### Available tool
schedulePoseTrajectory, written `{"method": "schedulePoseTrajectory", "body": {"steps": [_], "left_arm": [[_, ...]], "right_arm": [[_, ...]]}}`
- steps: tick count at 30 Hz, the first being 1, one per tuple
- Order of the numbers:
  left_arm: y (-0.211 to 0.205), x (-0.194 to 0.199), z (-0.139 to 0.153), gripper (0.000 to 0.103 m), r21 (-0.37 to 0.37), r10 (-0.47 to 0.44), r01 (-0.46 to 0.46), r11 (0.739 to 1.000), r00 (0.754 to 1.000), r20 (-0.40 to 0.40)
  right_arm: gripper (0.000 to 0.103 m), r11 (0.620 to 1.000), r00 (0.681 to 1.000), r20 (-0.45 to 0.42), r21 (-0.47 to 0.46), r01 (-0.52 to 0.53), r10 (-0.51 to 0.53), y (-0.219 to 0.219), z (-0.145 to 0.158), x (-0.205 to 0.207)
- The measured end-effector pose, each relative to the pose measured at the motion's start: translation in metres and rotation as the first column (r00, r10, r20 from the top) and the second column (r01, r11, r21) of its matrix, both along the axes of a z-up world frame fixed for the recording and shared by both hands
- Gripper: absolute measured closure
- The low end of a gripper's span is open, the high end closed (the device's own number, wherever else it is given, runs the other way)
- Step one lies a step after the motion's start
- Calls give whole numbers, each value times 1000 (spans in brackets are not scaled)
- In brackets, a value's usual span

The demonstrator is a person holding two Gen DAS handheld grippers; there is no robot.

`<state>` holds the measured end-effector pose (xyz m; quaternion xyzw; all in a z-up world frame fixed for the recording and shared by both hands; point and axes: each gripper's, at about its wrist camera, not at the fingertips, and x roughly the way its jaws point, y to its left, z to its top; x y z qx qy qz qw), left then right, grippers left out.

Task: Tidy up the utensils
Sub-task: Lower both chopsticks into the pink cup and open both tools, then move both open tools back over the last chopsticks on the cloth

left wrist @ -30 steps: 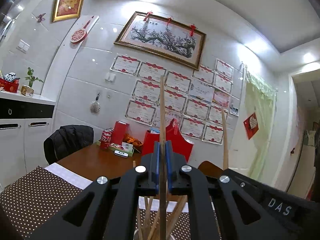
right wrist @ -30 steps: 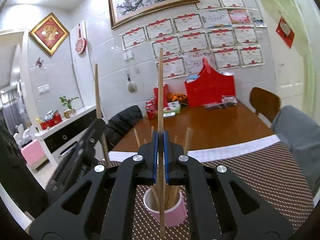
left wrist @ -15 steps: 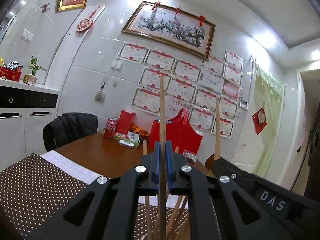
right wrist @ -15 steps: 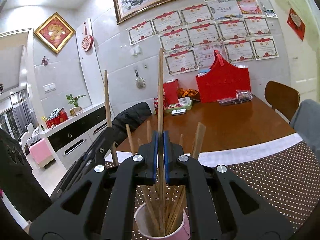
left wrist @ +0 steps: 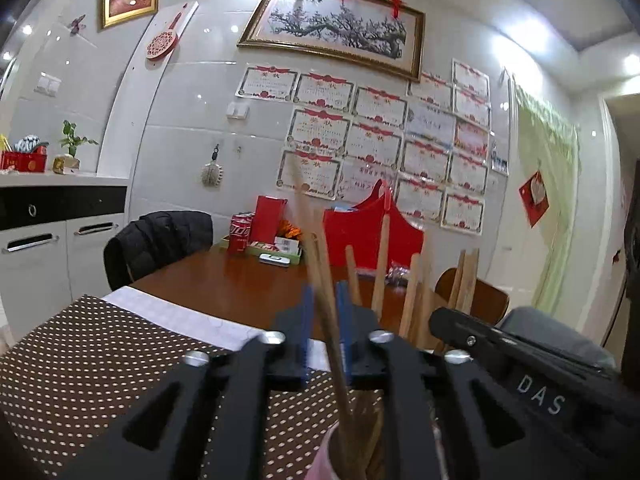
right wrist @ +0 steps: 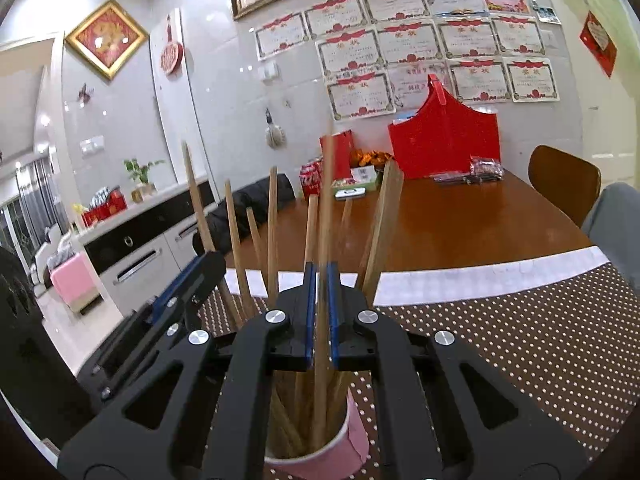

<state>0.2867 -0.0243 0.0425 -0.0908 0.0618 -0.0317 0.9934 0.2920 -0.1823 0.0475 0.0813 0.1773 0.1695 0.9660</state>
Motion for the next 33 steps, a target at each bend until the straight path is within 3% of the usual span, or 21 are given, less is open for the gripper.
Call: {"method": "schedulePoseTrajectory", "body": {"steps": [1,4,5,6,8,10,15,20,33], "left_arm": [[0,-2,-1,73,17,12,-11,1000,1000,-1],[3,-11,-5,72,50,37,-37,998,999,-5],[6,-12,-5,72,44,40,-40,998,999,-9],[13,-14,-6,72,24,48,-48,999,999,-23],[21,-13,-6,64,-1,38,-38,999,997,-65],[26,-14,-6,63,-10,36,-37,999,995,-91],[33,-27,-4,62,2,34,-34,999,994,-104],[31,-46,-1,57,37,16,-13,999,995,-102],[29,-104,10,50,96,-36,46,994,994,-107]], "right_arm": [[95,1000,1000,-5,-17,9,-9,1,-1,-2],[74,999,999,-27,-25,22,-23,0,-5,-5],[63,999,999,-36,-24,29,-30,-1,-6,-5],[43,997,996,-53,-33,64,-66,-3,-6,-6],[28,995,993,-67,-24,94,-96,-8,-8,-8],[27,996,993,-72,1,90,-89,-12,-9,-13],[15,990,988,-70,-36,138,-140,-10,-5,-31],[15,983,983,-63,-65,169,-173,-5,0,-50],[8,970,970,1,-37,242,-242,-4,14,-119]]}}
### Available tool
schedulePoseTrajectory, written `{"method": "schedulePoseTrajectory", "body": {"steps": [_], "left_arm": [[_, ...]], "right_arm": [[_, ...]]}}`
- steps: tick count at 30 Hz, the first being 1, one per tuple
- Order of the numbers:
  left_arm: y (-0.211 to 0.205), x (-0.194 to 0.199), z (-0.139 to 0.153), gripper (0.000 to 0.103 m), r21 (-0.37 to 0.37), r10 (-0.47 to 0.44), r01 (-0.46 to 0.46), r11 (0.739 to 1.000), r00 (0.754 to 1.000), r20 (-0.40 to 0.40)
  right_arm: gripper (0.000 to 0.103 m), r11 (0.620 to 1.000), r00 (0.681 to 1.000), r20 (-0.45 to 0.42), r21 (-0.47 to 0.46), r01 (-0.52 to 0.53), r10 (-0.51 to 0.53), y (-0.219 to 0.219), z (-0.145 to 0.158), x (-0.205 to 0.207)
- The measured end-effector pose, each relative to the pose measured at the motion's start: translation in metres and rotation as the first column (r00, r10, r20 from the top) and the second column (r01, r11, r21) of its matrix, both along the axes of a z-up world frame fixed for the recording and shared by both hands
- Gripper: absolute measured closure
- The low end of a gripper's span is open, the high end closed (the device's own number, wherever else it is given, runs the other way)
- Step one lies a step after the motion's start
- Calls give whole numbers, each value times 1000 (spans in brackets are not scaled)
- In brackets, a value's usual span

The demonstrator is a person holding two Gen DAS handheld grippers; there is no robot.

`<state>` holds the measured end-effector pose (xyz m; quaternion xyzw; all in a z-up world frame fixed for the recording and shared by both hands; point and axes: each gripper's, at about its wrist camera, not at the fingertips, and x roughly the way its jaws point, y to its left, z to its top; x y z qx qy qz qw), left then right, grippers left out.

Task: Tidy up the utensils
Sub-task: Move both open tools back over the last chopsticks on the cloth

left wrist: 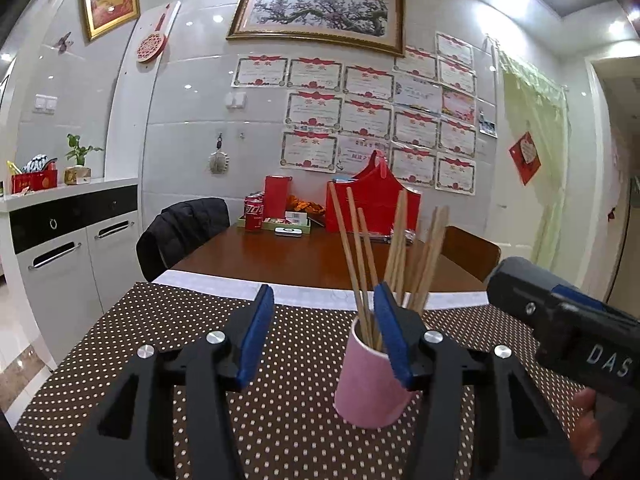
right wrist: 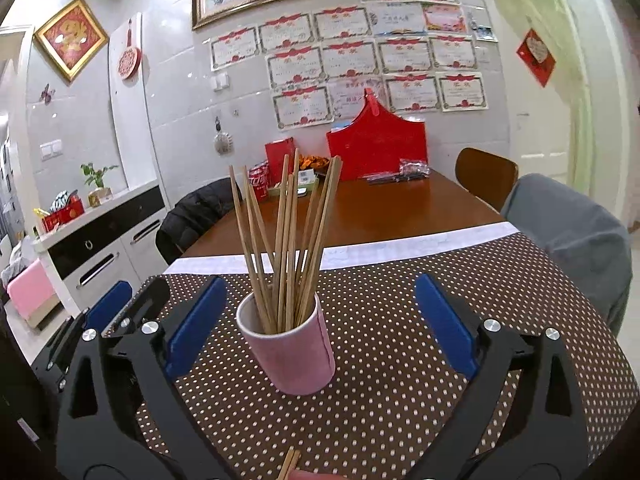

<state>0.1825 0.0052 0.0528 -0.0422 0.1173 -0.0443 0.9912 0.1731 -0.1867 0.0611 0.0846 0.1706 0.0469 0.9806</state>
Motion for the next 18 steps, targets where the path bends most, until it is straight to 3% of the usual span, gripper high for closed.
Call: {"method": "schedulePoseTrajectory", "body": {"steps": [9,12,18], "left_arm": [[4,-43,4,48,1,6,-6,1000,998,-65],[9,-55,3,48,-32,-32,29,999,995,-97],[8,-79,-5,48,-14,-76,75,997,988,-134]], "right_arm": [[7,1000,998,66,1,-10,10,1,9,-62],[6,1000,996,89,-4,-14,14,3,13,-84],[7,1000,996,86,-8,-13,13,6,14,-111]]}}
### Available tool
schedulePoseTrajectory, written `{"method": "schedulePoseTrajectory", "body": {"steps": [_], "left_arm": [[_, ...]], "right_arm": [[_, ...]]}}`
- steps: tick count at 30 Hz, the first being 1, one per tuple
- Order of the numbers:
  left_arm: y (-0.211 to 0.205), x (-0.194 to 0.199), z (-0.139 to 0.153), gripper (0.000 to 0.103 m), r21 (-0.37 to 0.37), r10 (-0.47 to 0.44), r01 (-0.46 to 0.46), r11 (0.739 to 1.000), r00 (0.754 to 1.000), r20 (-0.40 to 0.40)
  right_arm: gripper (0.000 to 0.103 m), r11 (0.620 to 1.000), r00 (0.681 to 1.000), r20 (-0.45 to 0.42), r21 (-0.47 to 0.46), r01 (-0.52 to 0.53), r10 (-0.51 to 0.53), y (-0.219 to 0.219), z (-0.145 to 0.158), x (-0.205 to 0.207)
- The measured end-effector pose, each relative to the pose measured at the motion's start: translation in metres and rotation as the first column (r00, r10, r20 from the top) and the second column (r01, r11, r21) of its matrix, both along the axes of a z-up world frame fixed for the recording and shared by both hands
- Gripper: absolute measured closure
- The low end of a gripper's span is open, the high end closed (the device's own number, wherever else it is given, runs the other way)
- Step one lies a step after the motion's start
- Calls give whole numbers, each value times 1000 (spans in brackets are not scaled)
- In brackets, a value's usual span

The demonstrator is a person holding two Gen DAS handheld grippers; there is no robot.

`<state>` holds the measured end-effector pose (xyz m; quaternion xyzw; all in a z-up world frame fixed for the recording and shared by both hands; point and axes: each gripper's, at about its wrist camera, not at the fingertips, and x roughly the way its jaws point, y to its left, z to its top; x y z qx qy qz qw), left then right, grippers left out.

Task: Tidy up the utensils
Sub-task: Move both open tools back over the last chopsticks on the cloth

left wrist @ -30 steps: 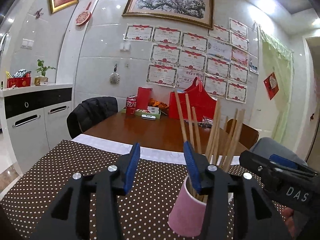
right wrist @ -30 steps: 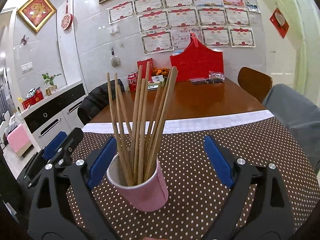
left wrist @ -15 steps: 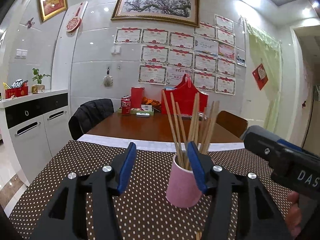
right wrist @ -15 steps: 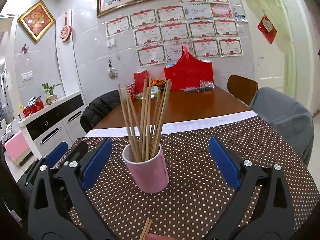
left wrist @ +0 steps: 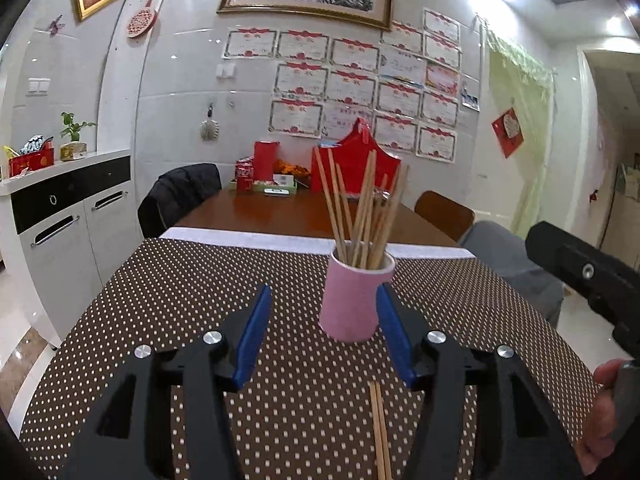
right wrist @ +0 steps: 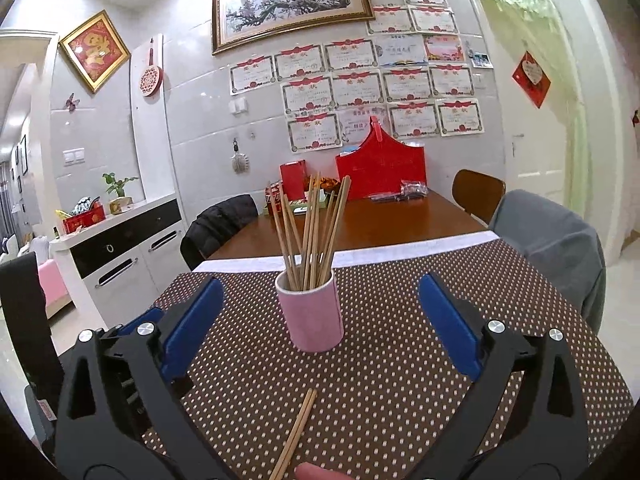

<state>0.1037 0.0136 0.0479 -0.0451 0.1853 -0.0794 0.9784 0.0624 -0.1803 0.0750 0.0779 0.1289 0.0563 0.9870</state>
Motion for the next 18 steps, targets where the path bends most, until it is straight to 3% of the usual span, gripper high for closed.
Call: {"method": "schedulePoseTrajectory", "body": {"steps": [11,18], "left_arm": [[-2,-18,-36,48,14,-38,40,999,991,-130],[4,-11,-70,48,10,-21,25,1000,962,-274]], "right_arm": [[7,1000,993,-118,-19,-3,1,12,-27,-10],[7,1000,970,-243,-17,1,-5,17,-57,-1]]}}
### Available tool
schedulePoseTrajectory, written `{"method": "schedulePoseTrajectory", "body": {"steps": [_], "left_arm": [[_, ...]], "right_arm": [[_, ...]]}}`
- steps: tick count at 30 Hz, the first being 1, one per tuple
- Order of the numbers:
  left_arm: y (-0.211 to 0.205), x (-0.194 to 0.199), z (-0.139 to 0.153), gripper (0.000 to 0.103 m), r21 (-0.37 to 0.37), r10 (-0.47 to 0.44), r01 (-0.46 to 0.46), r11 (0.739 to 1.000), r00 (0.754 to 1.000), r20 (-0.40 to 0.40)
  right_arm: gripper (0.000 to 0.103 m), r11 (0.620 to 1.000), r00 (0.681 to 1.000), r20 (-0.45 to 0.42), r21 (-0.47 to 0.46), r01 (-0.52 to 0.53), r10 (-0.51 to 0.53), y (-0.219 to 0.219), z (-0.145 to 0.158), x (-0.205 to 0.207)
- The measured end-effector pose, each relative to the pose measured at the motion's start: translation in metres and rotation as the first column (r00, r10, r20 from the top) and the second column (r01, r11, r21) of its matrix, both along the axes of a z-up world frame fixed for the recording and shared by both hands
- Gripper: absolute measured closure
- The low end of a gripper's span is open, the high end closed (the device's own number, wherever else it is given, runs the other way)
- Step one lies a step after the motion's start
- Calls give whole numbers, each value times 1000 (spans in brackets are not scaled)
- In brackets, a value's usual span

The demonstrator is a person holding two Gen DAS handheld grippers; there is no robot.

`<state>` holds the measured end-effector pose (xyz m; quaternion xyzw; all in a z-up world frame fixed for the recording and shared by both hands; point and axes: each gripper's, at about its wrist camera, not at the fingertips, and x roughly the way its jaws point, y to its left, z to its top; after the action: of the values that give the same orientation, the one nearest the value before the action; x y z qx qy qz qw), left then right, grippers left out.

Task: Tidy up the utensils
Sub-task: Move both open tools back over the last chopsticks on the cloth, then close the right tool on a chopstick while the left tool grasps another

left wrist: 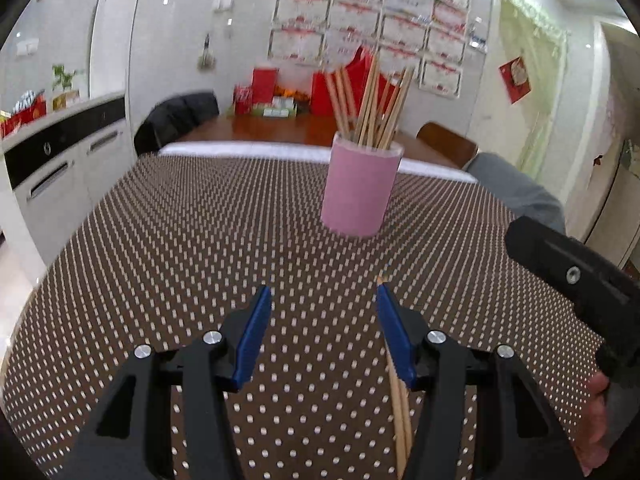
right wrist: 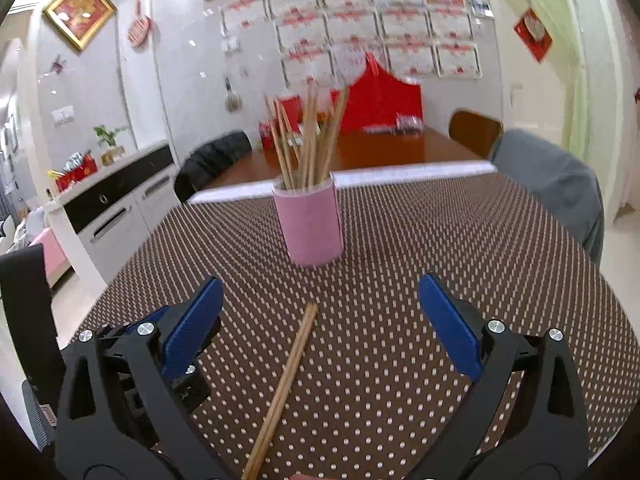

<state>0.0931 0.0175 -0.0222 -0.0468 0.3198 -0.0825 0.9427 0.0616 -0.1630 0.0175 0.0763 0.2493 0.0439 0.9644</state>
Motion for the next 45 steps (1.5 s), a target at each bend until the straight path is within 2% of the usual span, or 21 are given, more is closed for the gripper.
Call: {"method": "schedulePoseTrajectory", "body": {"steps": [6,10,12,18,20,28,35,40,45], "left_arm": [[15,12,-25,48,-31,41,-46,998,991,-128],[20,15,-38,48,-18,48,-52,998,982,-182],[22,16,-43,48,-17,43,-47,999,977,-207],[26,16,-47,48,30,31,-25,999,975,-221],[25,18,-47,48,33,26,-20,999,975,-221],[31,22,-44,48,18,6,-2,1000,975,-221],[33,26,-43,48,22,8,-4,1000,976,-216],[38,28,-44,48,18,19,-15,1000,976,-215],[41,28,-45,48,24,34,-30,999,976,-216]], "right_arm": [[7,999,990,-140,35,36,-30,-1,-29,15],[7,999,978,-203,-25,47,-51,6,-44,21],[7,1000,968,-249,-23,22,-27,8,-52,26],[7,998,945,-325,32,46,-33,5,-77,27],[7,997,934,-349,-1,78,-73,5,-83,27],[7,986,914,-380,-133,98,-142,21,-93,23],[7,982,930,-335,-159,101,-150,32,-82,14],[7,989,917,-381,-126,74,-117,29,-92,21],[7,988,913,-390,-142,67,-118,35,-94,27]]}}
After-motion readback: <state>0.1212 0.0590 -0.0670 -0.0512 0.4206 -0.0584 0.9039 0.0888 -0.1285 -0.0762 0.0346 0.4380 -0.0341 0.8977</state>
